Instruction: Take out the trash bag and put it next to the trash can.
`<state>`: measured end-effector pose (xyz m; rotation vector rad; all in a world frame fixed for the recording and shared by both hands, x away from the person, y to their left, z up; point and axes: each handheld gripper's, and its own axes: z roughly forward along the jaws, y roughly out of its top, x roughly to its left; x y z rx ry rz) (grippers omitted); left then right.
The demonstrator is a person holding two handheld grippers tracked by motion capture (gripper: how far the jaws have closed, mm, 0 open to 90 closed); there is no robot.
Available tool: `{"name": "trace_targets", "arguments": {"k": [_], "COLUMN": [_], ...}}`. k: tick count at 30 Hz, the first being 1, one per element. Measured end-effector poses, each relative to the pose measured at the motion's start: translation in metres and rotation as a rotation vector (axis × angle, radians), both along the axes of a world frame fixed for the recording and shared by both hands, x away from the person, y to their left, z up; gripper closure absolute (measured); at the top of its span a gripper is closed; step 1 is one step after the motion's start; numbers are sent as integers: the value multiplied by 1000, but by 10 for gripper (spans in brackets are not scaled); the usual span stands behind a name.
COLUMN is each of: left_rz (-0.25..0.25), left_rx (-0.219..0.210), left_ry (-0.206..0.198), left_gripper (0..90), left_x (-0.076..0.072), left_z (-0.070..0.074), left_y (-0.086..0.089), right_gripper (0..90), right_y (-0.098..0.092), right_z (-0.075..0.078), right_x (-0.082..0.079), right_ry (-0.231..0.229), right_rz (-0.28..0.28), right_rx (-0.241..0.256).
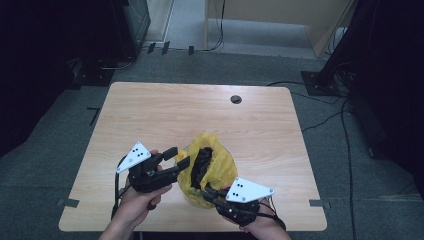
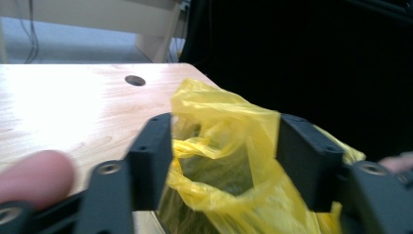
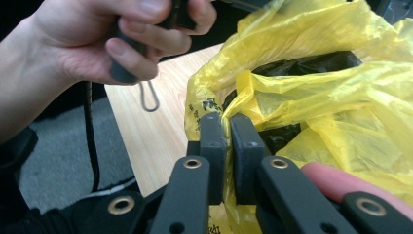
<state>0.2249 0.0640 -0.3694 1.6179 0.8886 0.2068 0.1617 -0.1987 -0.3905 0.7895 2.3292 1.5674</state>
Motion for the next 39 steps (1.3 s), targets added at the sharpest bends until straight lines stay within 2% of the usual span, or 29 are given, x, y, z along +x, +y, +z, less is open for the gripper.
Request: {"name": "trace_targets", "arguments": {"k": [2, 4, 7, 9, 10, 11, 12, 14, 15, 16, 18, 19, 22, 27, 28, 33, 36, 39], "left_rz": [-11, 0, -7, -30, -76, -116, -129, -133, -131, -123, -114, -93, -84, -71, -49, 21, 83, 133], "left_rx": [17, 27, 19, -1, -45, -75, -88, -84, -77, -70, -62, -64, -63, -33, -4, 46, 90, 130], "left_ry": [-31, -62, -76, -89, -87, -98, -113, -155, -178, -183, -181, -165, -143, -126, -118, -86, -68, -37], "left_gripper": [293, 265, 244, 237, 228, 196, 186, 186, 186, 186, 186, 186, 186, 186, 186, 185, 186, 186], "left_x": [-2, -4, -6, -8, -9, -11, -13, -16, -17, -17, -16, -14, -11, -8, -6, 1, 6, 11], "left_z": [3, 6, 7, 10, 12, 14, 15, 19, 20, 19, 19, 16, 13, 8, 4, -7, -16, -30], "left_y": [4, 8, 12, 15, 19, 21, 23, 27, 31, 33, 35, 39, 44, 46, 47, 54, 59, 65], "right_gripper": [891, 895, 895, 896, 896, 896, 895, 895, 896, 896, 896, 896, 895, 896, 896, 896, 896, 896], "right_y": [-2, -4, -6, -7, -8, -9, -10, -12, -14, -15, -17, -18, -22, -33, -36, -52, -62, -75], "right_z": [1, 3, 6, 9, 10, 11, 11, 13, 15, 16, 19, 21, 28, 48, 54, 72, 81, 83], "right_x": [0, 0, 0, -1, -1, -1, -2, -4, -7, -8, -11, -13, -17, -24, -26, -36, -40, -38], "right_ry": [-10, -28, -49, -74, -87, -110, -133, -179, -230, -251, -290, -310, -357, -431, -450, -523, -554, -545], "right_rz": [-23, -46, -76, -122, -143, -168, -184, -209, -243, -259, -291, -308, -353, -423, -439, -506, -547, -591], "right_rx": [17, 32, 53, 71, 79, 92, 107, 148, 178, 182, 203, 218, 235, 267, 277, 302, 293, 294]}}
